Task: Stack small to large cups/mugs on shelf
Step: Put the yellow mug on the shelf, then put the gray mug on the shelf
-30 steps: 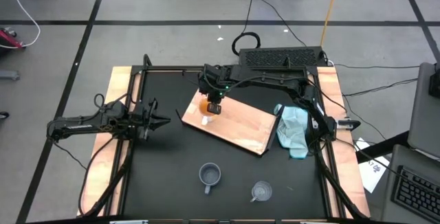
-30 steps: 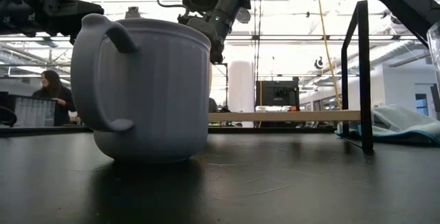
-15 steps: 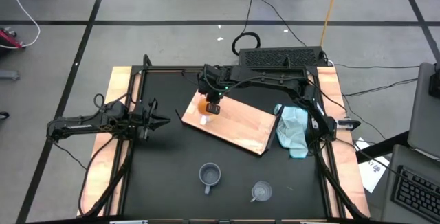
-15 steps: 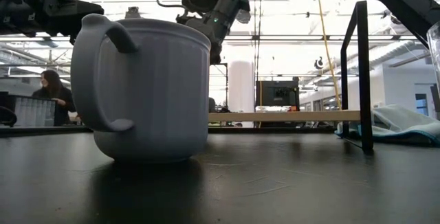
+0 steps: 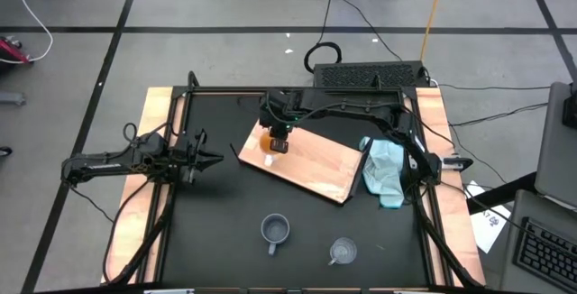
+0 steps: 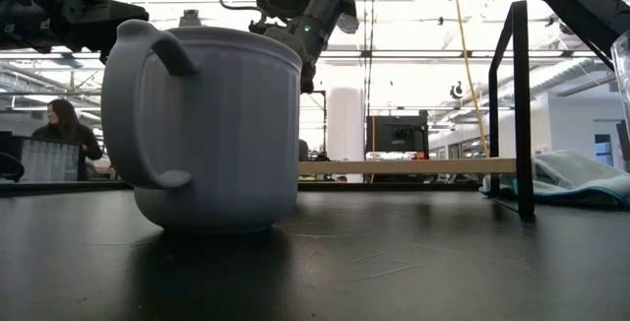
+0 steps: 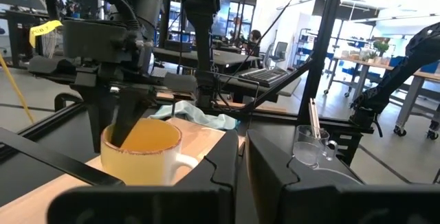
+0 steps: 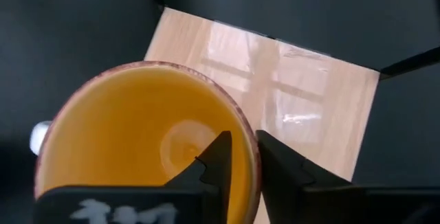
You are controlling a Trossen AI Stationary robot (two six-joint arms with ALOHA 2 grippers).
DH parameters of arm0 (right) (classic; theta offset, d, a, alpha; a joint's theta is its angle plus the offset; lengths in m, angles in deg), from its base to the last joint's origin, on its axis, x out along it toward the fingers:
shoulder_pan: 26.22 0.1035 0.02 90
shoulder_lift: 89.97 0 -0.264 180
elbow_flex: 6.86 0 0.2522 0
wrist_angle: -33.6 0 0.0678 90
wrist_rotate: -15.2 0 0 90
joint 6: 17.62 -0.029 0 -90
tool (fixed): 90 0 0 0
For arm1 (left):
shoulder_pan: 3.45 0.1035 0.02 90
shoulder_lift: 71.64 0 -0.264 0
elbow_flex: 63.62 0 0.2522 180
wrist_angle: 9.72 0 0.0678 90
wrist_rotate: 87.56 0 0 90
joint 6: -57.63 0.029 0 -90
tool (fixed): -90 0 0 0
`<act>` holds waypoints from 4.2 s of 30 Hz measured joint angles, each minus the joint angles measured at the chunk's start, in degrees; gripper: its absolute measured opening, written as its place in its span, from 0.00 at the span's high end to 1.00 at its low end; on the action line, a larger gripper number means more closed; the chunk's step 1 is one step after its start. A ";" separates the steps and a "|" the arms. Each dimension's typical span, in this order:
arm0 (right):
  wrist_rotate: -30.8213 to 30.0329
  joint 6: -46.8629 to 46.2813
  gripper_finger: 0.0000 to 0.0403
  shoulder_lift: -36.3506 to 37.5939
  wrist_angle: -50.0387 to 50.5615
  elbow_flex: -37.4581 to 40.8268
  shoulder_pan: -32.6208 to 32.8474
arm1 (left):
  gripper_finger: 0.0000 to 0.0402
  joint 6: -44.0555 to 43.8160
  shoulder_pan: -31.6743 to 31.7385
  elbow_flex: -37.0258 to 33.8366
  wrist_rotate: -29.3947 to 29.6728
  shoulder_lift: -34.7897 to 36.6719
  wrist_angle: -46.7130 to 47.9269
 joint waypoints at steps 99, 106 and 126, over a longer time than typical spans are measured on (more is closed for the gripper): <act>-14.05 -13.57 1.00 98.18 -42.25 90.82 35.64 | 0.92 3.09 -15.96 45.89 -4.32 -56.16 25.81; -14.05 -13.57 1.00 98.18 -41.79 90.82 35.64 | 0.92 4.46 -19.96 54.21 -1.65 -64.78 33.61; -14.05 -13.31 1.00 98.19 -41.88 90.82 35.64 | 0.99 4.83 -20.74 68.94 -1.24 -86.72 43.00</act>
